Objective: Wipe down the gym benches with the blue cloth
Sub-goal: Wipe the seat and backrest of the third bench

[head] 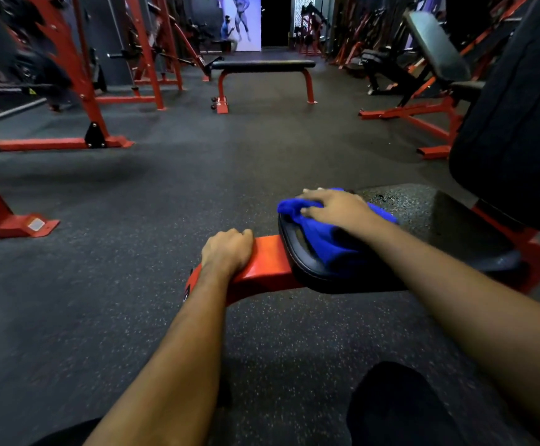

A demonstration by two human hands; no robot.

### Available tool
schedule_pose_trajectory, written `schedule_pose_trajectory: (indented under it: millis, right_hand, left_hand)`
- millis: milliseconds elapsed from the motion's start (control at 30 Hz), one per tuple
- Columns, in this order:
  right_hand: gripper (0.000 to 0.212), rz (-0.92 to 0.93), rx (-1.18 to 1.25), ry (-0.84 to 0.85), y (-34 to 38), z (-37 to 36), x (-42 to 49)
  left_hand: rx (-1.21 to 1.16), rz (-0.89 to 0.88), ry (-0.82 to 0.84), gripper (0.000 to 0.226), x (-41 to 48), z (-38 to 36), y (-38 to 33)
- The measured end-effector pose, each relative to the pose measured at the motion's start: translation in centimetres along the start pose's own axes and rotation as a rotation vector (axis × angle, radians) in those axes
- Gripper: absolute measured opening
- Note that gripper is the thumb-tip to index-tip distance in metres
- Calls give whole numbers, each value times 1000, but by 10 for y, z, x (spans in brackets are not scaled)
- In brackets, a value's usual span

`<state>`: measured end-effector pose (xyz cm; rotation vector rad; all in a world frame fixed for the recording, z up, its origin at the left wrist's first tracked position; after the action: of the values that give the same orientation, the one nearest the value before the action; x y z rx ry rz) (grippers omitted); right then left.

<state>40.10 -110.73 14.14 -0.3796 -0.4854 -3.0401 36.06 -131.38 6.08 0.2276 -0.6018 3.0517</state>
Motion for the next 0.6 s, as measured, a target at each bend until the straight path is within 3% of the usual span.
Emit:
schedule_pose_trajectory:
  millis: [100, 233, 333, 500, 600]
  right_hand:
    - [41, 70, -60, 2, 22, -10, -6]
    - [43, 255, -2, -26, 27, 3, -85]
    - [40, 171, 2, -40, 25, 3, -74]
    - [36, -5, -94, 23, 33, -14, 25]
    - [38, -1, -142, 33, 38, -20, 31]
  left_hand:
    - [-15, 23, 1, 51, -2, 1, 0]
    - [-31, 73, 12, 50, -3, 2, -1]
    - [-34, 73, 6, 51, -3, 2, 0]
    - [-40, 66, 17, 51, -5, 3, 0]
    - [-21, 38, 12, 50, -5, 5, 0]
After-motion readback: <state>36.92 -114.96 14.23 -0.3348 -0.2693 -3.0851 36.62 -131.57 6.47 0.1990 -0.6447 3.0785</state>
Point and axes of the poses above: each hand's wrist, its own x-axis towards the middle knuckle, its own z-axis out of the back of the hand, y = z × x, the point moved 4 cm from there along x, towards the middle knuckle, and after that the axes turned 10 degrees about -y, right-handed, at the moved point
